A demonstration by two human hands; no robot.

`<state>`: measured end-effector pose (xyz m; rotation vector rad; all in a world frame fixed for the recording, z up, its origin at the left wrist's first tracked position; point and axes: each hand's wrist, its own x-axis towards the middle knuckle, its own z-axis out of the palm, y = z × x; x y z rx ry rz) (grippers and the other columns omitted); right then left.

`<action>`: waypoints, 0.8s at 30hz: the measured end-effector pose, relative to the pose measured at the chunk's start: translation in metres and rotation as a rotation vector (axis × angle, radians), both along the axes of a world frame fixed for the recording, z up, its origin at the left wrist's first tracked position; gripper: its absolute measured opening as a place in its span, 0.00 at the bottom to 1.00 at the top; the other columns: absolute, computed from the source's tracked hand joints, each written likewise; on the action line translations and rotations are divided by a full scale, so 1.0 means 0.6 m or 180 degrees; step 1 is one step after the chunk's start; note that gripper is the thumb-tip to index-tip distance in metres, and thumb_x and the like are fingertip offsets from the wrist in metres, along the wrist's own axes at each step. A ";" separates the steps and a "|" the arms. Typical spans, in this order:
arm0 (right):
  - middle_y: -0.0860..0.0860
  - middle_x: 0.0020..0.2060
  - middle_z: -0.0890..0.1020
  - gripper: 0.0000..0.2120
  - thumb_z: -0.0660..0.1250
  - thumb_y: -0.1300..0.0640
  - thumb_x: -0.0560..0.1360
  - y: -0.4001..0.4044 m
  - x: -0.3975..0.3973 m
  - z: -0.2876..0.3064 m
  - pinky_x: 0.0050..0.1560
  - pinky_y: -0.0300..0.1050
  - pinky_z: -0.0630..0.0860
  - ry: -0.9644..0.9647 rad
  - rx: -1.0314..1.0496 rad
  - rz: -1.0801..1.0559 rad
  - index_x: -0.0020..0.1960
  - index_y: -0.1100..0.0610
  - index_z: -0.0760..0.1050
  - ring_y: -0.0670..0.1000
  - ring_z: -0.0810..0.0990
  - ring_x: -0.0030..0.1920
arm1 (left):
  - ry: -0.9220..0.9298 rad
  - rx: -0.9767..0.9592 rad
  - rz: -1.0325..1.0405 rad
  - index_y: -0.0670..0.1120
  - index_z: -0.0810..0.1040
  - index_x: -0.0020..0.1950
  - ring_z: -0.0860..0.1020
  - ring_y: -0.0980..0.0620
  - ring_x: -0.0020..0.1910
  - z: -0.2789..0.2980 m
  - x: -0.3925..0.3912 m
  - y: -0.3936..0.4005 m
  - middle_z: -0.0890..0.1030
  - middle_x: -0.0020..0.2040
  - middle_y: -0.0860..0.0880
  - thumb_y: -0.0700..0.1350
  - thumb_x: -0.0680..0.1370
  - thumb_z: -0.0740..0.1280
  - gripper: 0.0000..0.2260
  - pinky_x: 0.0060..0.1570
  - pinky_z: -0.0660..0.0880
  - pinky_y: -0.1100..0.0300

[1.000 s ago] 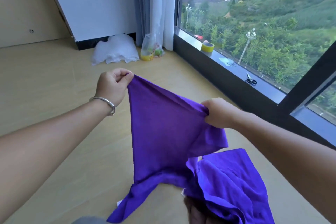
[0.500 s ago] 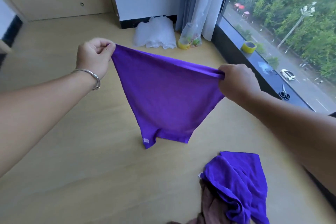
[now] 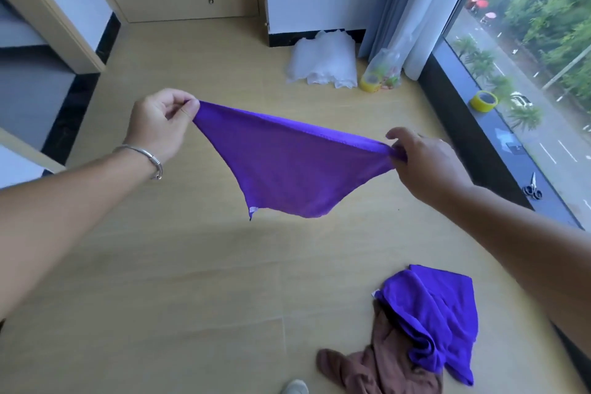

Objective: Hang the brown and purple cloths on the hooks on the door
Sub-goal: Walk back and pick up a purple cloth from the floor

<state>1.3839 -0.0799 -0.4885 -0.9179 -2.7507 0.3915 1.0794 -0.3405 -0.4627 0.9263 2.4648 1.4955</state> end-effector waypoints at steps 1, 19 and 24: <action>0.50 0.43 0.81 0.10 0.61 0.58 0.77 -0.020 0.014 -0.013 0.36 0.45 0.70 -0.0051 -0.0062 -0.0019 0.57 0.49 0.72 0.55 0.76 0.40 | -0.0022 -0.0113 -0.0019 0.57 0.77 0.41 0.76 0.65 0.33 -0.012 0.014 -0.032 0.80 0.35 0.59 0.44 0.78 0.65 0.09 0.36 0.69 0.75; 0.50 0.38 0.83 0.06 0.70 0.55 0.72 -0.464 0.383 -0.332 0.38 0.46 0.74 -0.1112 -0.1566 0.0094 0.49 0.49 0.78 0.54 0.81 0.42 | -0.1050 -0.1926 -0.0084 0.62 0.76 0.39 0.74 0.55 0.34 -0.377 0.434 -0.554 0.79 0.35 0.58 0.42 0.77 0.68 0.14 0.34 0.68 0.65; 0.48 0.31 0.81 0.02 0.70 0.52 0.73 -0.516 0.414 -0.398 0.33 0.45 0.69 -0.1408 -0.1800 -0.0131 0.42 0.48 0.78 0.52 0.79 0.35 | -0.1391 -0.2038 -0.0088 0.58 0.77 0.38 0.75 0.58 0.33 -0.459 0.470 -0.609 0.79 0.35 0.58 0.42 0.76 0.69 0.12 0.34 0.68 0.68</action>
